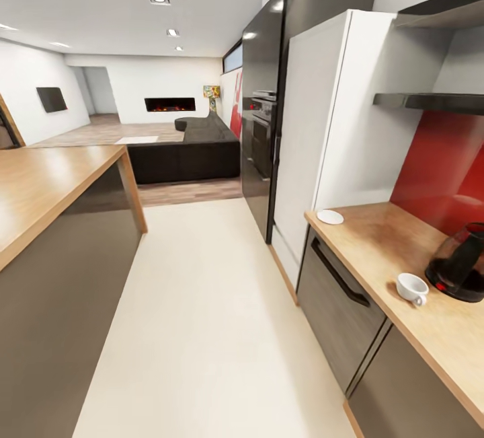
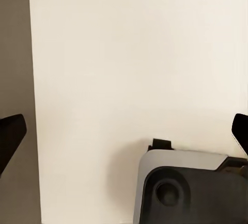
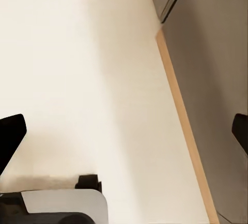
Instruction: Set up a coffee station on the kitchen countertop: keep the coffee maker on the countertop, move the bottle of coffee from the kitchen shelf to the counter next to the coffee maker, place a paper coffee filter on top of the coffee maker, put the saucer next to the coffee maker with the coffee cup on the saucer, and place the electric kettle next to the coffee maker.
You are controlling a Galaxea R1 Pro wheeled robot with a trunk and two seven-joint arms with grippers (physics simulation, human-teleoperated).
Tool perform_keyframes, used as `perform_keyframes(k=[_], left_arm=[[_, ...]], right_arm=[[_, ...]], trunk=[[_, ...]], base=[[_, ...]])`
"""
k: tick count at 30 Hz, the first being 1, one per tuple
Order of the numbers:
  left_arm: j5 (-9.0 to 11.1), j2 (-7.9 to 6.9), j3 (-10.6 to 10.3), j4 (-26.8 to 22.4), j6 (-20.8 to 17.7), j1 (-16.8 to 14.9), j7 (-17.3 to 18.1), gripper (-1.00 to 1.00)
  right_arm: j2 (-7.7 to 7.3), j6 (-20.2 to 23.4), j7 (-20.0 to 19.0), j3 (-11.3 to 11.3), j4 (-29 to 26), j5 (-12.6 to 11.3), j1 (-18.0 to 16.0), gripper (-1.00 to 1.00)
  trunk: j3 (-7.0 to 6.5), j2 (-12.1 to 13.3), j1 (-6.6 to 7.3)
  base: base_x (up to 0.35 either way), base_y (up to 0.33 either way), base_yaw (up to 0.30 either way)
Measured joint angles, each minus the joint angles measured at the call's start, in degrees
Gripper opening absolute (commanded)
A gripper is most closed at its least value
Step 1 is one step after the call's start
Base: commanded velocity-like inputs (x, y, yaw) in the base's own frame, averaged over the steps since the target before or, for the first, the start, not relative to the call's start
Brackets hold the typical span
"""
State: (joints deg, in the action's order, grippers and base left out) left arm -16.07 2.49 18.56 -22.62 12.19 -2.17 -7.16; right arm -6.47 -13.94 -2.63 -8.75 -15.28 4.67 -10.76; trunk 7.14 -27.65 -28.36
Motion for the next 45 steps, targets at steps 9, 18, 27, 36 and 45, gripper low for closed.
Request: perform_keyframes(k=[9,18,27,36,45], left_arm=[[-0.02,0.0,0.0,0.0,0.0,0.01,0.0,1.0],[-0.02,0.02,-0.03,0.0,0.0,0.0,0.0,1.0],[-0.02,0.0,0.0,0.09,0.0,-0.01,0.0,1.0],[-0.02,0.0,0.01,0.09,-0.01,-0.06,-0.01,1.0],[0.15,0.01,0.18,0.07,-0.01,-0.06,-0.01,1.0]], right_arm=[[0.03,0.0,0.05,0.01,0.2,0.04,0.0,1.0],[0.03,0.0,0.08,0.01,0.21,0.02,0.0,1.0],[0.03,-0.08,0.09,-0.15,0.12,-0.04,0.0,1.0],[0.03,-0.01,0.08,-0.17,0.12,-0.06,0.01,1.0],[0.03,-0.04,0.08,-0.15,0.11,-0.06,0.01,1.0]], trunk=[[0.0,0.0,0.0],[0.0,0.0,0.0],[0.0,0.0,0.0],[0.0,0.0,-0.01],[0.0,0.0,-0.01]], base=[[0.338,0.0,0.0],[0.338,0.0,0.0],[0.338,0.002,0.0],[0.315,0.16,-0.055],[0.261,0.252,-0.239]])
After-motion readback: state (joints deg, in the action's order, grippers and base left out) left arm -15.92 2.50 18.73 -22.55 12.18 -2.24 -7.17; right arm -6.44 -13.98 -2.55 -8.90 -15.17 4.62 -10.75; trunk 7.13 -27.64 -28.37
